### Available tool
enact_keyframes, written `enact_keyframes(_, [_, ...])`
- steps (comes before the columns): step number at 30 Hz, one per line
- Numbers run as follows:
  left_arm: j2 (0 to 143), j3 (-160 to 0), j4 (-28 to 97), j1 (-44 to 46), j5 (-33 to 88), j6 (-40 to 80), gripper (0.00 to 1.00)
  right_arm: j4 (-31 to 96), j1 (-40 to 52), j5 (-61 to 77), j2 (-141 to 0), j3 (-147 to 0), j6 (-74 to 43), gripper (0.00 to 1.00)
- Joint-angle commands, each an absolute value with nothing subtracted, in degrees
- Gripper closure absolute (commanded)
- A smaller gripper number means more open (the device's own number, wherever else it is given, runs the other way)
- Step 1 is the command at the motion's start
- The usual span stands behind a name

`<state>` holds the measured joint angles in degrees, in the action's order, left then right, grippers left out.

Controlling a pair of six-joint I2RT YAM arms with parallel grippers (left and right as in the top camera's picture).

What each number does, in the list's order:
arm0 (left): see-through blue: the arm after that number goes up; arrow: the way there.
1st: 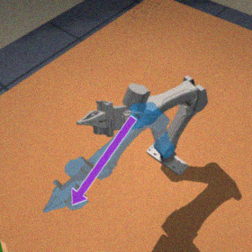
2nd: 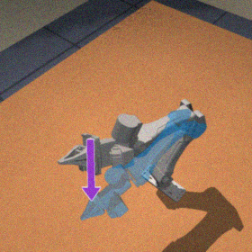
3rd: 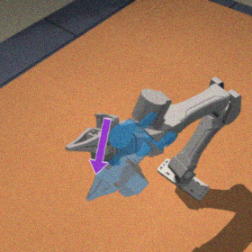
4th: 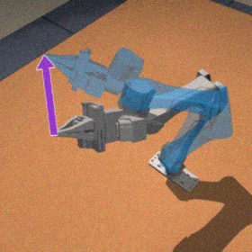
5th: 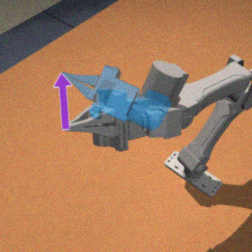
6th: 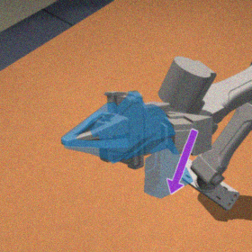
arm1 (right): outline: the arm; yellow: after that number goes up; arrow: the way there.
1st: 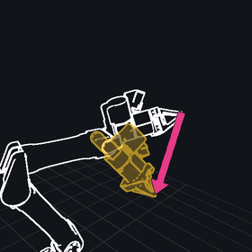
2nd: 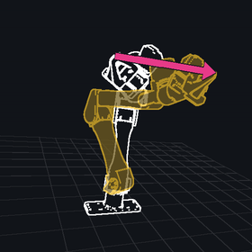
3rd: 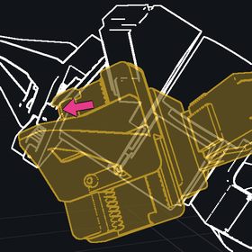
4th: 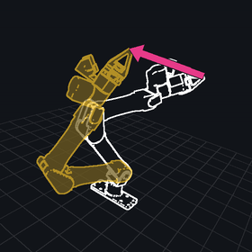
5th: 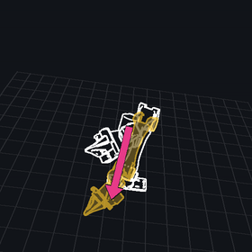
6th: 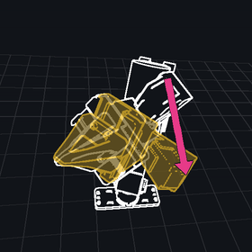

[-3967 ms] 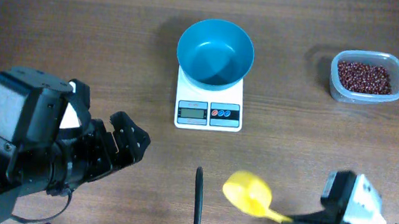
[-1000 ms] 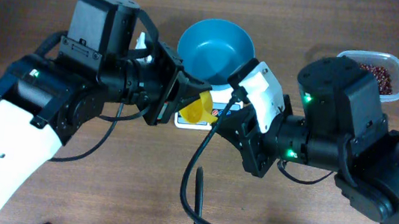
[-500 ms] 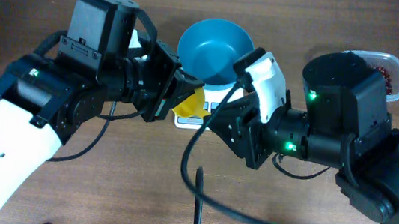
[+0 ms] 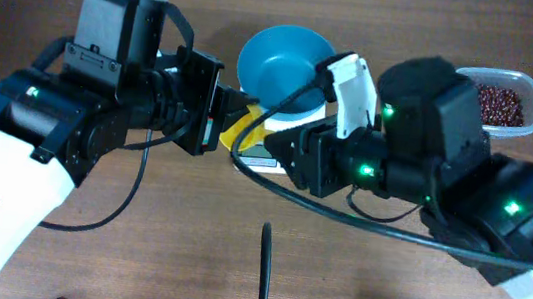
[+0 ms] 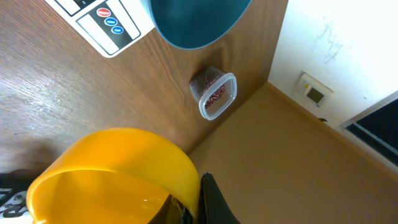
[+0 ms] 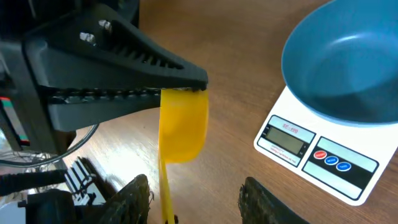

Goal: Scoop item into bowl and weigh 50g on scale

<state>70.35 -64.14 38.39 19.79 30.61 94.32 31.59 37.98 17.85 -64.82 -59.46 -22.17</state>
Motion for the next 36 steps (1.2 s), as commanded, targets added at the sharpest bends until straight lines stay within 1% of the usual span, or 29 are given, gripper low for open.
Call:
enact_keyframes(1, [70.1,-64.6,39.2,19.6,30.1,93.6,1.00,29.8,38.2,20.6,-64.6,-60.1,-19.9,0.56])
enact_keyframes(6, [70.1,-64.6,39.6,18.9,30.1,93.6,1.00,29.5,38.2,20.8,-64.6,-60.1,-20.0,0.72])
enact_keyframes(9, [70.1,-64.7,39.6,18.9,30.1,94.4,1.00,29.5,38.2,21.8,-64.6,-60.1,-20.0,0.74])
enact_keyframes(12, [70.1,-64.7,39.6,18.9,30.1,94.5,1.00,29.5,38.2,22.3,-64.6,-60.1,-20.0,0.79])
enact_keyframes(13, [70.1,-64.6,39.6,18.9,30.2,94.5,1.00,29.6,38.2,22.3,-64.6,-60.1,-20.0,0.82])
enact_keyframes(17, [70.1,-64.6,39.6,18.9,30.2,94.5,1.00,29.8,38.2,22.9,-64.6,-60.1,-20.0,0.85])
enact_keyframes(19, [70.1,-64.6,39.6,18.9,30.1,94.5,1.00,30.0,38.2,23.8,-64.6,-60.1,-20.2,0.85])
enact_keyframes(22, [70.1,-64.7,39.6,18.9,30.1,94.8,1.00,30.0,38.2,23.8,-64.6,-60.1,-23.0,0.87])
enact_keyframes(27, [70.1,-64.6,39.6,17.7,30.4,94.7,1.00,30.0,38.2,25.1,-64.6,-60.1,-23.2,0.91])
enact_keyframes(32, [70.1,-64.6,41.4,17.7,30.4,94.7,1.00,29.5,38.2,25.3,-64.6,-60.1,-23.3,0.92])
enact_keyframes(34, [70.1,-64.6,42.1,17.7,30.4,94.7,1.00,29.5,38.2,25.3,-64.6,-60.1,-23.3,0.96])
enact_keyframes(36, [70.1,-64.6,42.1,17.7,30.4,94.7,1.00,29.5,38.2,25.3,-64.6,-60.1,-23.3,0.96])
